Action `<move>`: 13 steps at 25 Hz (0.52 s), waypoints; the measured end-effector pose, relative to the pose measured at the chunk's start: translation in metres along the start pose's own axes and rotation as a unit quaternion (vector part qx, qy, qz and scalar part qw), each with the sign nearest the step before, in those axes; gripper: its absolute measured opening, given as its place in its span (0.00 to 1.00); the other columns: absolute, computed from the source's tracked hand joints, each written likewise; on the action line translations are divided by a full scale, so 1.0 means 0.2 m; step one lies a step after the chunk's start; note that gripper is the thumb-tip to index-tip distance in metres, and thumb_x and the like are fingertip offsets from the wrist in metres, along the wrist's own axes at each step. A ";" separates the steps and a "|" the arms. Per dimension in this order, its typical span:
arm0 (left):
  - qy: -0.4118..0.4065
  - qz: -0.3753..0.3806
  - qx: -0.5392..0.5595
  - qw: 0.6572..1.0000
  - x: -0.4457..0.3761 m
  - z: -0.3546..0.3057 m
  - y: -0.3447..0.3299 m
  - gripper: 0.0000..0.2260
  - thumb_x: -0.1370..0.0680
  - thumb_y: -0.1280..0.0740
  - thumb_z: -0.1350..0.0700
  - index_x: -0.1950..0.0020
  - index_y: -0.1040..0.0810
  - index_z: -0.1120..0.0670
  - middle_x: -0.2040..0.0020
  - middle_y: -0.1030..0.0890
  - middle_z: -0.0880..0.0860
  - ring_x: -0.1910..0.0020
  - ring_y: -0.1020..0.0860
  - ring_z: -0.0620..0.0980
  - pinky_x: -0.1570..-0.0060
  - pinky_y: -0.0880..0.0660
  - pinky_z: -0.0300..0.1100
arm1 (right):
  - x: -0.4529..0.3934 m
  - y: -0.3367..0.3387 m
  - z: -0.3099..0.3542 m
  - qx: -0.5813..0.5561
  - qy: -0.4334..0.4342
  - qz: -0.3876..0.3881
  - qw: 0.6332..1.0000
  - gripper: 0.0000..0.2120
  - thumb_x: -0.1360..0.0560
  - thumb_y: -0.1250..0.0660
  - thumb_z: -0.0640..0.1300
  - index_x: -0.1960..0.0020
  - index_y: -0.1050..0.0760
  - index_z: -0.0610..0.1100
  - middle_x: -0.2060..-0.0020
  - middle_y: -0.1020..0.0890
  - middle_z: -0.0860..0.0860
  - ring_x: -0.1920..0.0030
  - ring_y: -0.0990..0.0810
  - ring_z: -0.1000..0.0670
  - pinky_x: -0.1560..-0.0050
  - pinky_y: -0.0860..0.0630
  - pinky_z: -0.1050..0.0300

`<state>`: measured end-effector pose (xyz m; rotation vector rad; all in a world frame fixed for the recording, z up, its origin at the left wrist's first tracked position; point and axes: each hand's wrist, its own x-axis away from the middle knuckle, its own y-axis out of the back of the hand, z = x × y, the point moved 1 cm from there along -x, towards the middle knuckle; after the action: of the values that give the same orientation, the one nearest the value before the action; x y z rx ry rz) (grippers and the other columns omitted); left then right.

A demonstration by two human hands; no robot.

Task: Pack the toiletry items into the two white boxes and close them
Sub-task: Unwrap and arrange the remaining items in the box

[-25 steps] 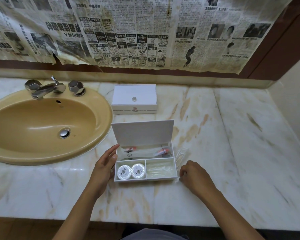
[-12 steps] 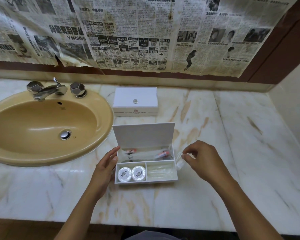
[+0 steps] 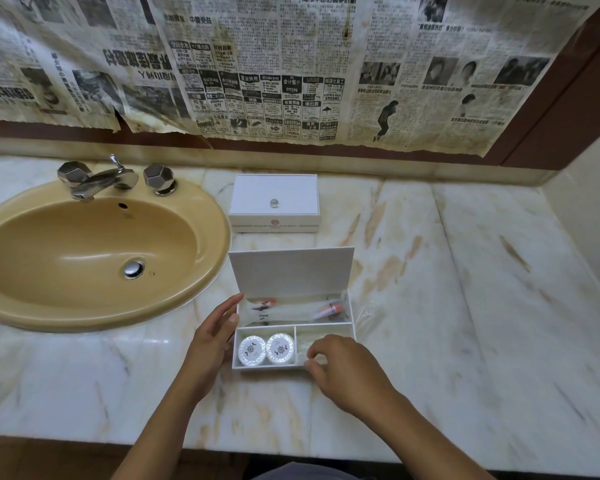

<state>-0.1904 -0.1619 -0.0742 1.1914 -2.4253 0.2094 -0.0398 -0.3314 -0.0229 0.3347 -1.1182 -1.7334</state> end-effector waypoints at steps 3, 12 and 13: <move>0.000 0.000 0.005 1.000 -0.01 0.00 0.01 0.14 0.16 0.38 0.51 0.35 0.22 0.35 0.38 0.20 0.37 0.36 0.22 0.41 0.47 0.24 0.38 | 0.00 0.02 0.02 0.047 0.012 -0.008 0.999 0.14 0.21 0.42 0.53 0.42 0.24 0.50 0.43 0.23 0.54 0.42 0.27 0.51 0.46 0.30 0.57; 0.000 0.006 0.012 1.000 -0.02 0.03 0.02 0.14 0.16 0.38 0.52 0.36 0.21 0.34 0.35 0.19 0.46 0.35 0.21 0.49 0.34 0.25 0.54 | -0.04 -0.05 0.02 0.111 -0.013 0.098 0.989 0.31 0.23 0.49 0.66 0.46 0.22 0.42 0.46 0.25 0.47 0.42 0.30 0.47 0.47 0.33 0.54; 0.000 0.006 0.015 1.000 -0.02 0.03 0.01 0.14 0.16 0.38 0.52 0.36 0.21 0.34 0.35 0.18 0.47 0.35 0.20 0.50 0.34 0.25 0.55 | -0.04 -0.05 0.03 0.111 -0.017 0.099 0.989 0.31 0.23 0.50 0.66 0.45 0.22 0.42 0.45 0.26 0.47 0.41 0.31 0.47 0.45 0.33 0.53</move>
<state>-0.1922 -0.1589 -0.0803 1.1889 -2.4391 0.2496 -0.0460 -0.3204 -0.0298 0.3188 -1.3289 -1.4479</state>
